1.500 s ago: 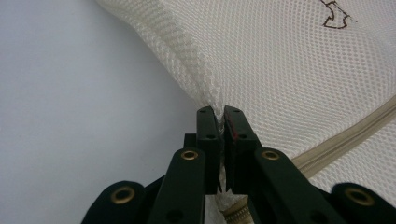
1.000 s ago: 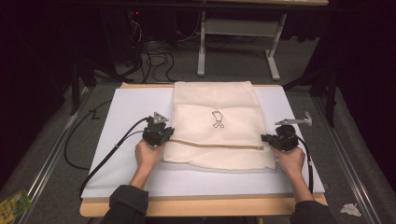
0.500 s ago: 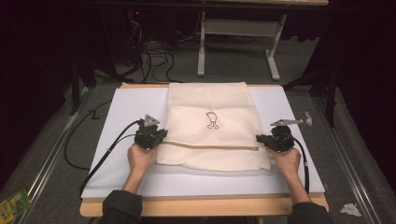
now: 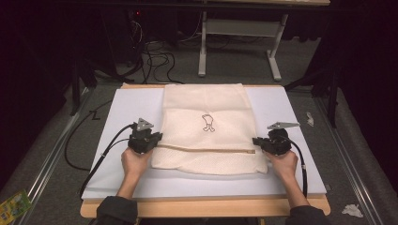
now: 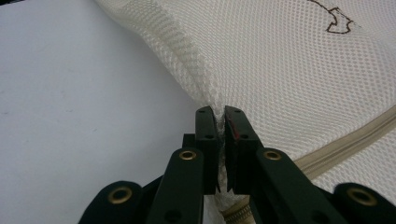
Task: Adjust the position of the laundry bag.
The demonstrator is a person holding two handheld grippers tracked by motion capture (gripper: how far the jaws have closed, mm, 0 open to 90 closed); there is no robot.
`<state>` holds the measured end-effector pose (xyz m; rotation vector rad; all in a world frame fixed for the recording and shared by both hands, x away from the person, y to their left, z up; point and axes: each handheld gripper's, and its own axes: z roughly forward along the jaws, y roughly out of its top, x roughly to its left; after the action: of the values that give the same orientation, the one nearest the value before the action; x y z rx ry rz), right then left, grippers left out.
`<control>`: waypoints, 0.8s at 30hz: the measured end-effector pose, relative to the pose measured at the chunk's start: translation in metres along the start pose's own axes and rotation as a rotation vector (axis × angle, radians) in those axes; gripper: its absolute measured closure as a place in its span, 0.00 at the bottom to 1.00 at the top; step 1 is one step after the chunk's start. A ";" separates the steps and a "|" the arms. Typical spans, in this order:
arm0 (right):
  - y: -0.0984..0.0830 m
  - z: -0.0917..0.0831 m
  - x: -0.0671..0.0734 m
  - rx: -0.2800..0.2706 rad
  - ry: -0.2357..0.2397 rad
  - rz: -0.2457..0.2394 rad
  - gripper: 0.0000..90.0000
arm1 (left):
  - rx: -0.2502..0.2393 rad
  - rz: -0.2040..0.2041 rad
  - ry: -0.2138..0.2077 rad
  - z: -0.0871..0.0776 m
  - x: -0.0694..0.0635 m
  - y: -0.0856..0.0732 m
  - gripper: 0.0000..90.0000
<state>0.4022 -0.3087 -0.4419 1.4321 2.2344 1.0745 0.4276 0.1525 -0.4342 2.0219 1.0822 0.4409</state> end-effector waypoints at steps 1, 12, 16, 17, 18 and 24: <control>0.000 0.001 0.003 -0.003 0.003 -0.006 0.97 | 0.002 -0.002 0.000 -0.001 0.001 -0.001 0.95; -0.008 0.005 0.015 -0.009 0.030 -0.003 0.97 | 0.000 -0.019 -0.001 -0.014 0.006 -0.017 0.93; -0.008 0.005 0.021 -0.008 0.033 -0.016 0.97 | 0.007 -0.021 0.009 -0.018 0.007 -0.022 0.93; -0.009 0.006 0.024 -0.011 0.034 -0.023 0.97 | 0.007 -0.025 0.011 -0.019 0.008 -0.022 0.93; -0.009 0.006 0.025 -0.010 0.032 -0.023 0.97 | 0.007 -0.026 0.017 -0.020 0.008 -0.024 0.93; -0.015 0.009 0.026 -0.013 0.036 -0.014 0.97 | 0.012 -0.020 0.019 -0.021 0.006 -0.029 0.93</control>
<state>0.3850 -0.2856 -0.4543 1.4014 2.2544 1.1167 0.4024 0.1769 -0.4441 2.0195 1.1187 0.4443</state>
